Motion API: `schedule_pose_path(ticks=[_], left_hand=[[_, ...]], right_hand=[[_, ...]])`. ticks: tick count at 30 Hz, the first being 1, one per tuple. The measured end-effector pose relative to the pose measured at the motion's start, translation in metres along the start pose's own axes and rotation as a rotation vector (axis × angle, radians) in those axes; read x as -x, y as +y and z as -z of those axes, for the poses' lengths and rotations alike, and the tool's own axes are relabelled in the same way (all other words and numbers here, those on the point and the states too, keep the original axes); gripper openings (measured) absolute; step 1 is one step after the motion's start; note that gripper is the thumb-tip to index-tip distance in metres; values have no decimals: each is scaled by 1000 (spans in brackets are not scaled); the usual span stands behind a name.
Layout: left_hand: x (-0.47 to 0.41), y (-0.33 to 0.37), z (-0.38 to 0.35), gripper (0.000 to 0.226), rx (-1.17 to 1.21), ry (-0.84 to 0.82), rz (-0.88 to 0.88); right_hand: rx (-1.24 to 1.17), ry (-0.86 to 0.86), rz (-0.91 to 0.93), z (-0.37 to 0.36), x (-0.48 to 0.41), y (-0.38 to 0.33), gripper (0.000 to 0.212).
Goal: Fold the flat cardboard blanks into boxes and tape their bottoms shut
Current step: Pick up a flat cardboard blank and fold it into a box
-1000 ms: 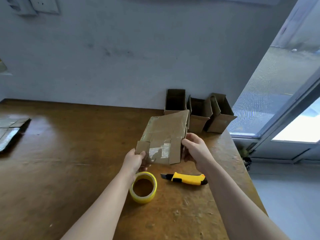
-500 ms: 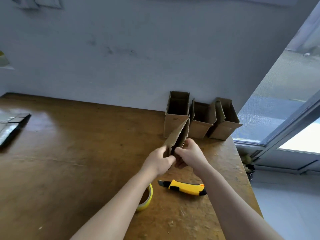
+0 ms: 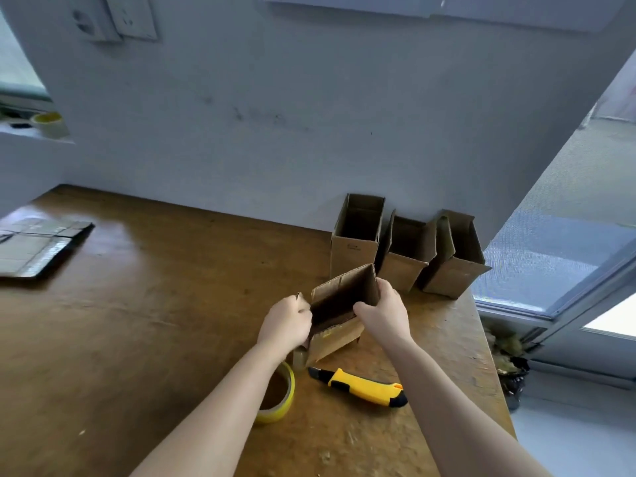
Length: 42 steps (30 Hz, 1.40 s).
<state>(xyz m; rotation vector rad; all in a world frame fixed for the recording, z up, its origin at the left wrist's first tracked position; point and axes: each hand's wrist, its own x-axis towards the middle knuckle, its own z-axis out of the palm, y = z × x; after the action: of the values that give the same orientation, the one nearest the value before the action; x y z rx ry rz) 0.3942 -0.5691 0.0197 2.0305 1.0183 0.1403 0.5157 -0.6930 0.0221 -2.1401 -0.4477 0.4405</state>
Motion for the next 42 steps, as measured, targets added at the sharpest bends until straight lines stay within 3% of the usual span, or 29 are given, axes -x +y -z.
schedule_pose_path(ticks=[5, 11, 15, 19, 22, 25, 29, 32, 35, 38, 40, 42], left_hand=[[-15, -15, 17, 20, 55, 152, 109], [-26, -12, 21, 30, -205, 184, 73], [-31, -3, 16, 31, -305, 166, 38], [-32, -1, 17, 25, -320, 45, -6], [-30, -2, 23, 26, -320, -45, -4], [-28, -4, 28, 27, -319, -116, 30], [-25, -5, 29, 36, -379, -173, 92], [-21, -3, 27, 47, -432, -203, 97], [-19, -4, 24, 44, -448, -219, 115], [-14, -6, 20, 37, -392, -39, 104], [-7, -10, 16, 48, -289, 163, 28], [1, -14, 15, 41, -198, 277, -96]], right_hand=[[131, 1, 156, -3, -2, 5, 43], [252, 35, 291, -9, -11, 2, 27], [370, -39, 330, -13, -20, -6, 35], [452, -147, 327, -19, -24, -11, 43], [402, -216, 296, -15, -26, -12, 37], [423, -392, 234, -2, -27, -19, 32], [412, -632, 165, 10, -22, -29, 46], [422, -715, 159, 10, -16, -28, 56], [407, -736, 141, 6, -13, -22, 65], [465, -597, 312, -2, -8, -14, 43], [471, -506, 369, -7, -7, -6, 47], [431, -447, 379, -10, -8, -1, 50]])
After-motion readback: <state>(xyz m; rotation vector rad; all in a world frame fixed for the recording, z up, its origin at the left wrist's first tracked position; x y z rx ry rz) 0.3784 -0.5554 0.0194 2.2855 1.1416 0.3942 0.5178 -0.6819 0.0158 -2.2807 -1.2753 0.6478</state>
